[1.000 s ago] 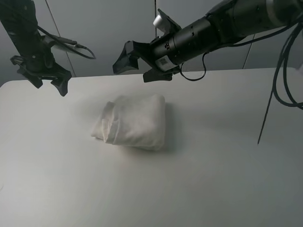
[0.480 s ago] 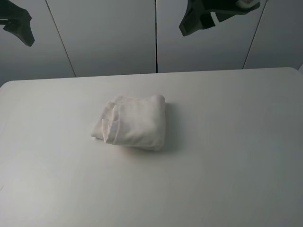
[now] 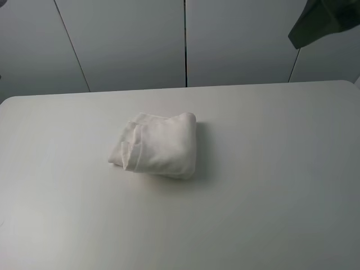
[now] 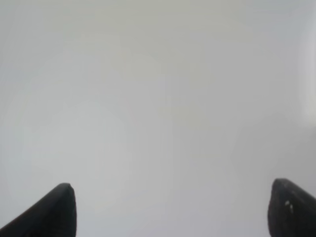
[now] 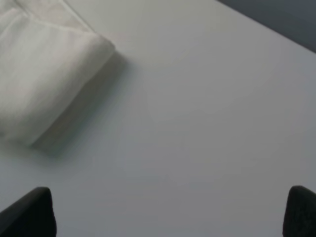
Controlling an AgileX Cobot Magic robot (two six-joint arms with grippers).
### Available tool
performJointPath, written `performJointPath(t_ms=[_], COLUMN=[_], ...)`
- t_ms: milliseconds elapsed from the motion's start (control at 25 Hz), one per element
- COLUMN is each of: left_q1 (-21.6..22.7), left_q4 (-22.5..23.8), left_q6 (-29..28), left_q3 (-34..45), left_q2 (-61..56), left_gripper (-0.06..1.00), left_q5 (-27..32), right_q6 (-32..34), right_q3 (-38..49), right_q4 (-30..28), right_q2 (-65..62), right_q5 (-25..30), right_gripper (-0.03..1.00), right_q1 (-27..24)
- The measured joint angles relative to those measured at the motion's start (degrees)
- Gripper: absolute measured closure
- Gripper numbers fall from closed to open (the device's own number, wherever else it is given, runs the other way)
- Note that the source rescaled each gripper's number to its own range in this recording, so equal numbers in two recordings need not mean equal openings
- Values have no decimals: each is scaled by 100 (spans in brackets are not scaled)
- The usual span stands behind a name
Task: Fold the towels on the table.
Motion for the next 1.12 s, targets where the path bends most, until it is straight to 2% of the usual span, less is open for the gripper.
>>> performJointPath(t_ms=[200, 480, 800, 960, 1120], left_q1=[0, 0, 0, 0, 0], left_q4=[-23, -446, -634, -795, -861], left_q6=[-72, -182, -182, -169, -160], left_q3=[874, 1753, 2697, 3019, 3126], left_q2=[-1489, -3233, -4855, -5619, -6309], left_gripper=[-6, -6, -6, -6, -6], left_q5=[16, 264, 277, 133, 144], right_q6=[152, 176, 142, -11, -109], right_q3=[926, 2204, 3462, 3901, 3990], right_q4=[0, 11, 340, 583, 632], right_q2=[-867, -2449, -4159, -5031, -5896], right_q5=[88, 123, 102, 51, -88], right_gripper=[-3, -3, -3, -3, -3], right_q1=[0, 0, 0, 0, 0])
